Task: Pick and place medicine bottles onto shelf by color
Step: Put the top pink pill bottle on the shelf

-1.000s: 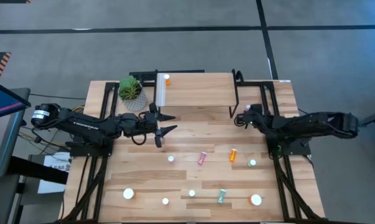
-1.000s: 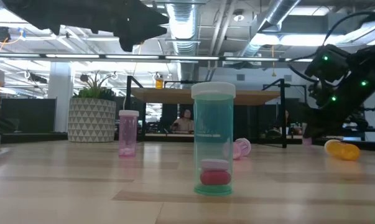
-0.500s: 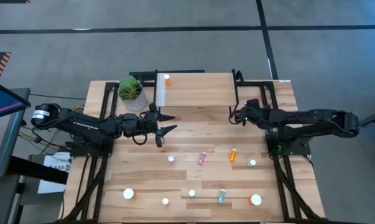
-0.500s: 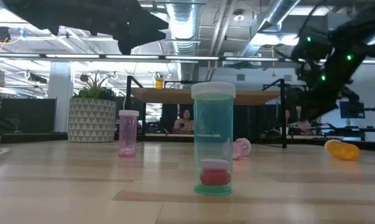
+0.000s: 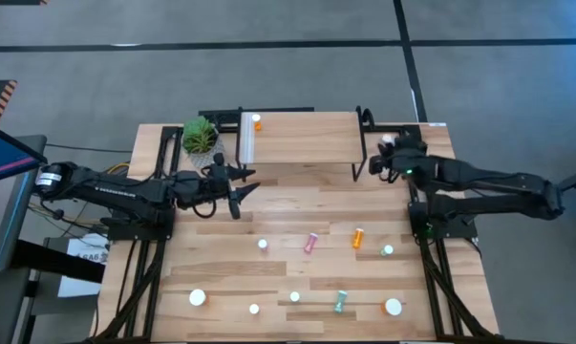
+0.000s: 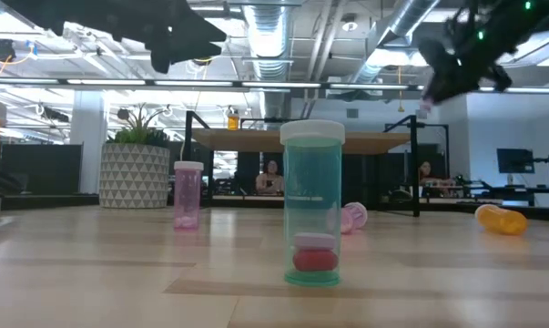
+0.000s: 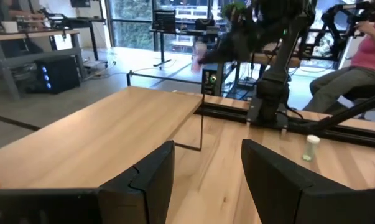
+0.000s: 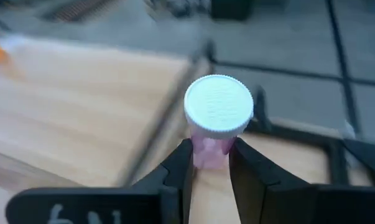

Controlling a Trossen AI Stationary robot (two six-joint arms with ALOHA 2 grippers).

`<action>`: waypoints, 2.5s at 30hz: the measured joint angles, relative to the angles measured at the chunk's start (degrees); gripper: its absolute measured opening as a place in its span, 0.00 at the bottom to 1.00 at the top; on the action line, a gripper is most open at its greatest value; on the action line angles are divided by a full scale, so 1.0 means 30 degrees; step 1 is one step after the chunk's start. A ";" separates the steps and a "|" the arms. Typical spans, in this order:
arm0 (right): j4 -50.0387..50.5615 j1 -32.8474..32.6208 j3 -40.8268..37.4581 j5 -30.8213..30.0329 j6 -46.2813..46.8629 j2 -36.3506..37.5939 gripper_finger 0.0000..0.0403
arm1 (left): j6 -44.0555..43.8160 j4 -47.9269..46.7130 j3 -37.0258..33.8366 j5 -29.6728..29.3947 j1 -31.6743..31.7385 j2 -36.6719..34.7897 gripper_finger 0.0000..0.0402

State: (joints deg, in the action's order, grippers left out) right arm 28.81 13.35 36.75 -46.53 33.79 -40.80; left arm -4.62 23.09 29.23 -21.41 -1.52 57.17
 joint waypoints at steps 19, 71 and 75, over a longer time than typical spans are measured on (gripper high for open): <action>-0.6870 0.2991 0.7087 0.5450 -0.6748 -0.7878 0.26 | -0.0051 -0.1598 0.0000 -0.0135 0.0000 -0.1115 0.43; -0.6727 0.4799 1.6571 1.4095 -0.9302 -2.2817 0.26 | -0.0350 -0.3595 -0.0022 -0.0503 0.0000 -0.1450 0.43; -0.6957 0.4813 1.6575 1.4027 -0.9375 -2.2817 0.26 | -0.0379 -0.3590 -0.0022 -0.0503 0.0000 -0.1450 0.43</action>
State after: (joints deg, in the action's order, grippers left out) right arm 7.94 27.79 86.48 -4.45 5.66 -109.25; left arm -5.76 12.32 29.17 -22.92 -1.52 52.82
